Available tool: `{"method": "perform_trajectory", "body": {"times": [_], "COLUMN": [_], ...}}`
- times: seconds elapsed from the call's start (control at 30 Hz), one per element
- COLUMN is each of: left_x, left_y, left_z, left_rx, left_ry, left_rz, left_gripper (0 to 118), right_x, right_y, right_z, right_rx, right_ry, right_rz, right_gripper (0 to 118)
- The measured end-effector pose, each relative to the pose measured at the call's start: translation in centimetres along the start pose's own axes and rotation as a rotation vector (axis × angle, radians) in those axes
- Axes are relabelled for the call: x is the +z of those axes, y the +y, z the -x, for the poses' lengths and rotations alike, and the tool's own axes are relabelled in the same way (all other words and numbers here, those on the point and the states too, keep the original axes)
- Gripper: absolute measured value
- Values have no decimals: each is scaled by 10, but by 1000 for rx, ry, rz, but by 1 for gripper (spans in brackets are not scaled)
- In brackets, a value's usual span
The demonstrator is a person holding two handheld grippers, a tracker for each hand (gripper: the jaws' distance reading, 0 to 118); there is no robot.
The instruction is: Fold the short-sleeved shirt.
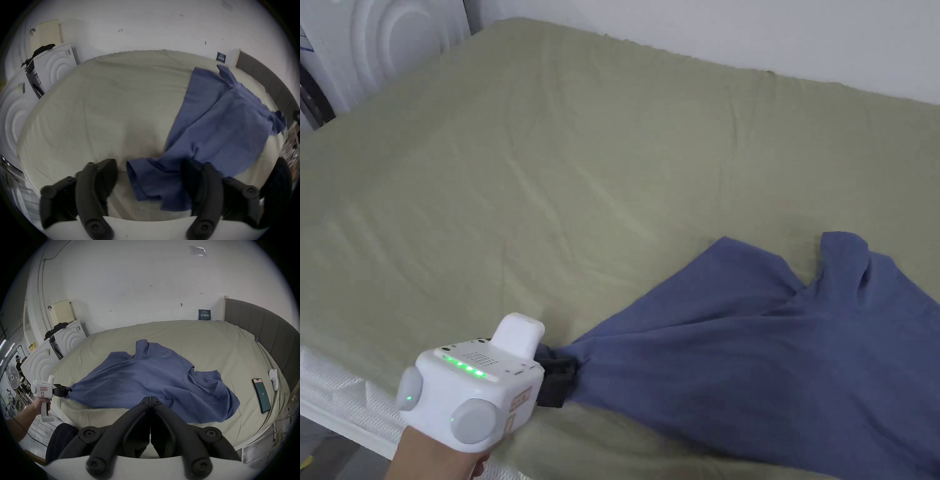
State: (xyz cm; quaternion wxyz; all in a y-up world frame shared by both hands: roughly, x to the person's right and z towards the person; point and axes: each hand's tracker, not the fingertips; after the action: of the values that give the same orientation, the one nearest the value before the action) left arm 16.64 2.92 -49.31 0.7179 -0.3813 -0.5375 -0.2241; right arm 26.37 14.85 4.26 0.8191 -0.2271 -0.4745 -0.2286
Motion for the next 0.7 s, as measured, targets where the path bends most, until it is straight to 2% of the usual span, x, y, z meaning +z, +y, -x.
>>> {"method": "perform_trajectory", "body": {"times": [0.07,0.1,0.13,0.17,0.2,0.33,0.43,0.53,0.63,0.7], "left_x": [8,10,12,13,16,32,49,62,76,81], "left_y": [-2,-4,-6,-8,-8,-12,-11,-5,1,4], "left_z": [9,12,16,19,20,10,2,-6,-19,-22], "left_rx": [61,52,61,104,137,125,134,143,122,121], "left_ry": [14,29,23,-45,-60,-52,-67,-92,-90,-86], "left_rz": [-51,-55,-63,-66,-50,-100,-150,-162,-196,-209], "left_gripper": [73,59,41,21,7,5,5,5,5,5], "right_x": [0,-1,-2,-3,-3,-7,-20,-59,-117,-167], "right_y": [1,2,3,4,5,12,26,55,88,117], "right_z": [3,4,6,8,9,10,5,-4,-17,-28], "right_rx": [-6,-6,-4,0,3,8,62,173,299,354], "right_ry": [18,25,29,33,37,50,39,-2,-4,4], "right_rz": [-3,-3,-3,-3,-3,-9,-9,40,91,104], "right_gripper": [0,0,0,0,0,0,0,0,0,0]}}
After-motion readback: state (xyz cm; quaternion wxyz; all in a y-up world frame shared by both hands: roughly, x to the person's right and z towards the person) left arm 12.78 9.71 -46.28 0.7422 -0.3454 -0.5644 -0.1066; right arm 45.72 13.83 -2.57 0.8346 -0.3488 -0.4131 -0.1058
